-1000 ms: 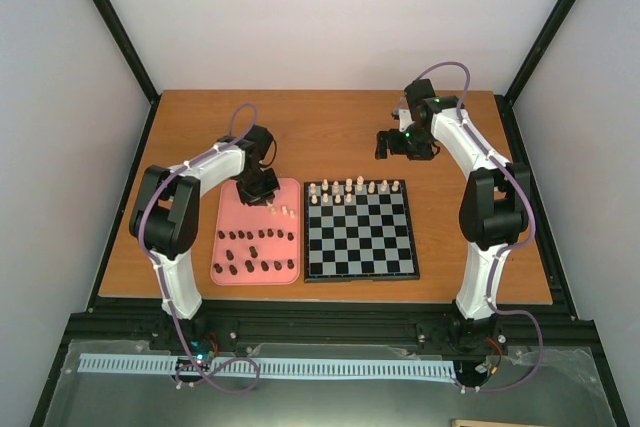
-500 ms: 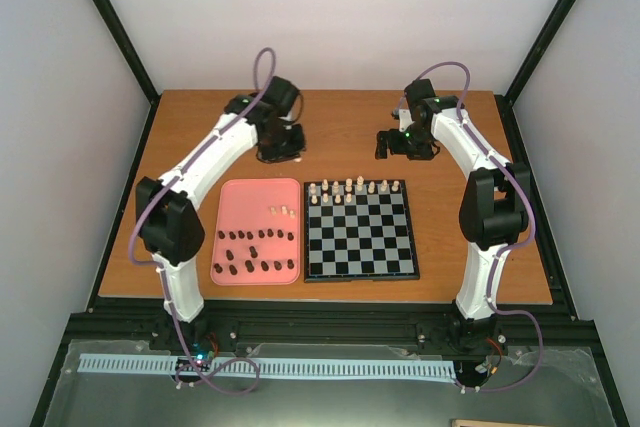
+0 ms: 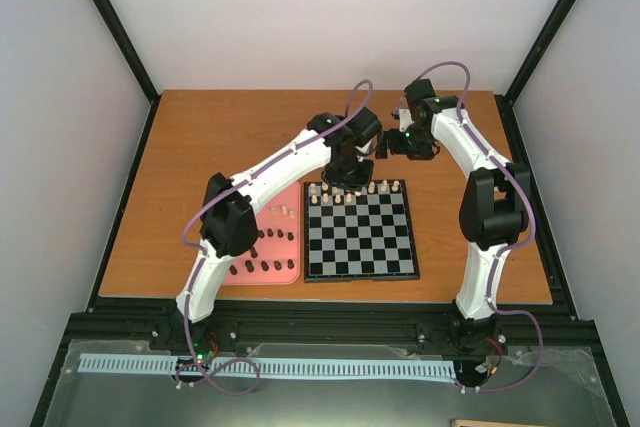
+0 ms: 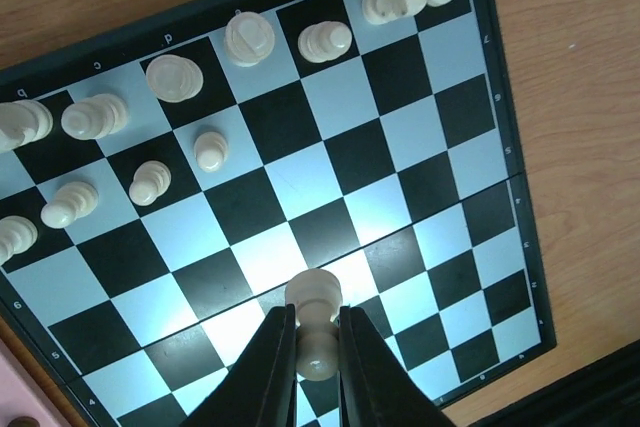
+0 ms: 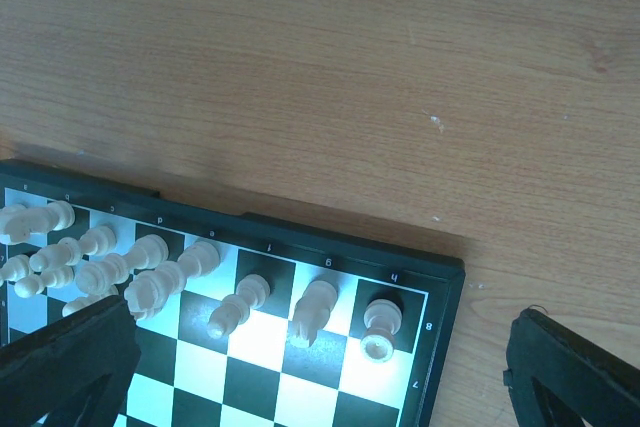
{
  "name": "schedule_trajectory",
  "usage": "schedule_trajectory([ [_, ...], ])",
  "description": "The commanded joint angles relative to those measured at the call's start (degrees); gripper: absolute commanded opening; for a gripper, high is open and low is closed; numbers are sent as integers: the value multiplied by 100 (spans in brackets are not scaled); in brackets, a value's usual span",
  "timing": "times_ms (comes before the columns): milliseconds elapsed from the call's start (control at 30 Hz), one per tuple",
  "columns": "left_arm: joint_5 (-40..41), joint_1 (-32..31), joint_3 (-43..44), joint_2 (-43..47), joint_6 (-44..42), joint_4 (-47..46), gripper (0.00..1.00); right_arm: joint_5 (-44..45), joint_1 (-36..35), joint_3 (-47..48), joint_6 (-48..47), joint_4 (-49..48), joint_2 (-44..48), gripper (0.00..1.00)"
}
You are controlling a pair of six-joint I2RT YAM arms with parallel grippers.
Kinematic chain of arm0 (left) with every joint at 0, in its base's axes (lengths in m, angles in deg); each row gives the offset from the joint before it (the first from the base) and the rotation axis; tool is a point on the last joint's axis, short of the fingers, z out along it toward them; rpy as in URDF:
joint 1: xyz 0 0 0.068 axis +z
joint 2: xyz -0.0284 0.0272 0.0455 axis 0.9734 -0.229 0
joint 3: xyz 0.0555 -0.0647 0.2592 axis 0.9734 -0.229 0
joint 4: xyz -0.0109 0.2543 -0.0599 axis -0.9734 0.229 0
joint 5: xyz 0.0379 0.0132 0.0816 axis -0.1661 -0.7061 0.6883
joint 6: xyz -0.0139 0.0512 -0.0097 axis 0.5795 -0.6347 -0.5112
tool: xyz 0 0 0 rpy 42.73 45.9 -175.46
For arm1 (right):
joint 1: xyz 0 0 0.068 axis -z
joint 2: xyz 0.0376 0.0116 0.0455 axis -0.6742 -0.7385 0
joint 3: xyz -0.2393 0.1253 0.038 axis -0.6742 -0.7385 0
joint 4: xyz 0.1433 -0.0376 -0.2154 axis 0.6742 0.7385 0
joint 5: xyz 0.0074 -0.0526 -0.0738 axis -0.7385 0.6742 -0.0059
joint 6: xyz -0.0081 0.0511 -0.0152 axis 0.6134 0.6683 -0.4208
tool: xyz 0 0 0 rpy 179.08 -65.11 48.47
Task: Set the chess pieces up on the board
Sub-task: Place the chess piece on the chessboard.
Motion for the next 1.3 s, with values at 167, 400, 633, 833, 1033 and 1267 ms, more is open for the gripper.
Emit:
schedule_trajectory([
  [167, 188, -146, 366, -486, -311, 187, 2, 31, 38, 98, 0, -24, 36, 100],
  [400, 399, -173, 433, -790, -229, -201, 2, 25, 37, 61, -9, -37, 15, 100],
  [633, 465, -172, 556, -1057, -174, -334, 2, 20, 51, 69, -9, -50, -24, 100],
  [833, 469, -172, 665, -1261, -171, -470, 2, -17, 54, 81, -13, -43, -99, 100],
  [1033, 458, -179, 815, -1421, -205, -475, 2, -30, 63, 96, -10, -48, -149, 100],
  [1267, 491, -177, 1057, -1609, -305, -414, 4, -65, 72, 179, -18, -23, -225, 100],
])
